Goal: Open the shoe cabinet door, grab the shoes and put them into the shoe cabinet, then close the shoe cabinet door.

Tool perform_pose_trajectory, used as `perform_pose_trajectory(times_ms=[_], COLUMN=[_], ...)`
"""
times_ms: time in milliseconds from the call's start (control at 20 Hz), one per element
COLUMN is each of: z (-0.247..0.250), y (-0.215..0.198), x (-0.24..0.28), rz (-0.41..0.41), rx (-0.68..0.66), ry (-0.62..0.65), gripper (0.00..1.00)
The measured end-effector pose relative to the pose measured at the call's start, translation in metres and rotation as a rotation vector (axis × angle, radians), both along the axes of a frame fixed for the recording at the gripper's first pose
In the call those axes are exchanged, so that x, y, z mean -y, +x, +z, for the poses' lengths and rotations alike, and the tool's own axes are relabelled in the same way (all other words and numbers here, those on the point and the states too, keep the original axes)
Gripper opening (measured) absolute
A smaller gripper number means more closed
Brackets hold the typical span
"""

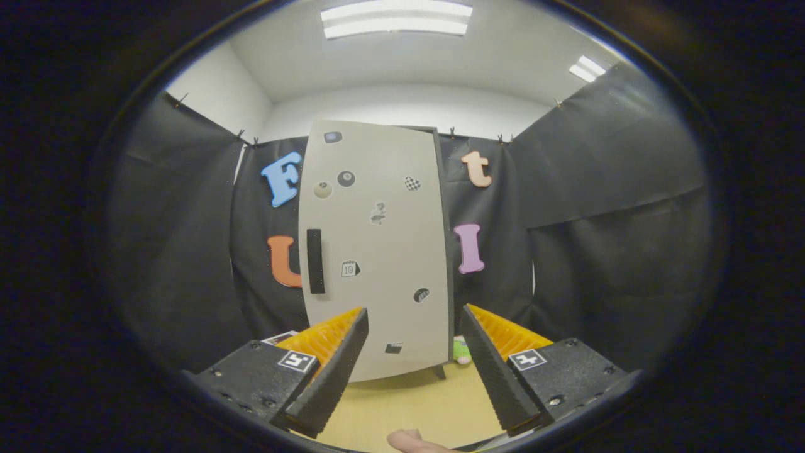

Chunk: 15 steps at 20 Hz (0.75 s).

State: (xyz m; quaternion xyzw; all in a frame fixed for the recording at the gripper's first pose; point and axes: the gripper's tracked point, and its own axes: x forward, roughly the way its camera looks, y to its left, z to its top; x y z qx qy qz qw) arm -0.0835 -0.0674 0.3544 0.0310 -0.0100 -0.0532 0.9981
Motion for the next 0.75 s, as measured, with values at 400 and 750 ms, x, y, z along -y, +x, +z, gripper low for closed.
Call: perform_pose_trajectory(times_ms=[400,750], z=[-0.02,-0.037], y=[-0.006,-0.004], x=[-0.012,-0.021], rz=[0.06,0.097], rx=[0.004,-0.01], ry=[-0.034,-0.058], gripper=[0.97,0.97])
